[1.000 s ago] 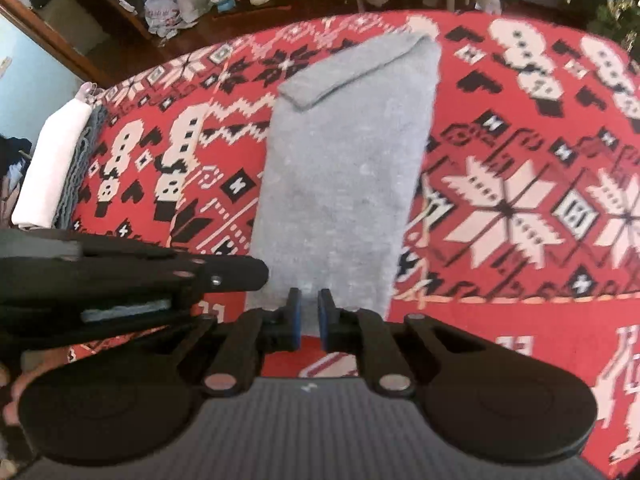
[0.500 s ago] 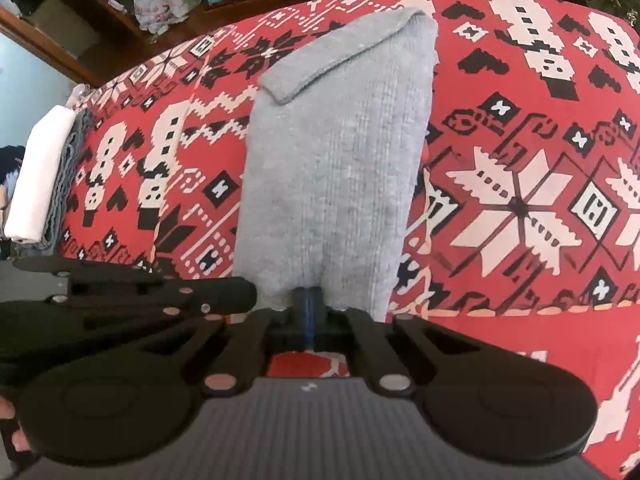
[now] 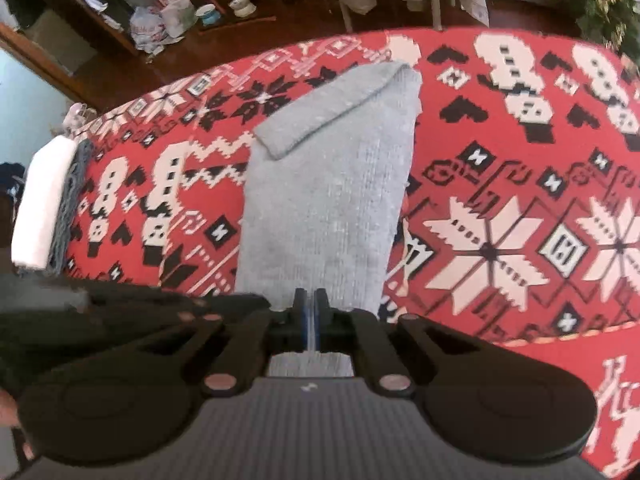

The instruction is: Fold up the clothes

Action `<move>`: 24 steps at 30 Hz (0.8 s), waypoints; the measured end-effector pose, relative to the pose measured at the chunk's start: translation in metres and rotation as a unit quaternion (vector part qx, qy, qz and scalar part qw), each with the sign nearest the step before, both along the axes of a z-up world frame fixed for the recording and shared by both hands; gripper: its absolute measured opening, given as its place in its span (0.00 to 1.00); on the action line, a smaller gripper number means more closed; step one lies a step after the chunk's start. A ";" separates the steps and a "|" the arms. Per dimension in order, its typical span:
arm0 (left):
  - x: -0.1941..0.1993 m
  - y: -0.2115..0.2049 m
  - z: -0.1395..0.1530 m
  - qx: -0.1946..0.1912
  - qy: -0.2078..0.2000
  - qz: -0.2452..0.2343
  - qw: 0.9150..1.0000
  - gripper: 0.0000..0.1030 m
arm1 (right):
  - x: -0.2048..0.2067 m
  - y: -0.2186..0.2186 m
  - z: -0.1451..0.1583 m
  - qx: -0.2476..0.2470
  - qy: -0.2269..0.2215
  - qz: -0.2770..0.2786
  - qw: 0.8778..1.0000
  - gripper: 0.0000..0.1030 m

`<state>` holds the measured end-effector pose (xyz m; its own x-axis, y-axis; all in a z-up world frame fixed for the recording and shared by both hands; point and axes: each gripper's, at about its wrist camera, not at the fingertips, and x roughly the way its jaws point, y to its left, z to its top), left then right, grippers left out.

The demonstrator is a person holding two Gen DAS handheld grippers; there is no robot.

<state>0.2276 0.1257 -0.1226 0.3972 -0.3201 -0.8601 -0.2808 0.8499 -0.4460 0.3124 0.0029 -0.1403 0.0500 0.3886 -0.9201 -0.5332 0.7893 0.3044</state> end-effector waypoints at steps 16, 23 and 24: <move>-0.007 0.011 0.035 0.027 -0.028 0.028 0.999 0.02 | 0.003 -0.023 0.021 -0.005 0.012 -0.019 1.000 0.08; 0.043 0.040 0.025 0.016 -0.057 0.073 0.996 0.02 | 0.050 0.023 0.030 0.027 -0.031 -0.023 0.999 0.08; 0.049 0.042 0.023 0.017 -0.057 0.074 0.995 0.02 | 0.057 0.028 0.029 0.029 -0.031 -0.026 0.999 0.08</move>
<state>0.2766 0.1681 -0.0999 0.5339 -0.2228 -0.8157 -0.3535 0.8175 -0.4546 0.3689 0.0312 -0.1117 0.1278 0.4367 -0.8905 -0.5108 0.7986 0.3183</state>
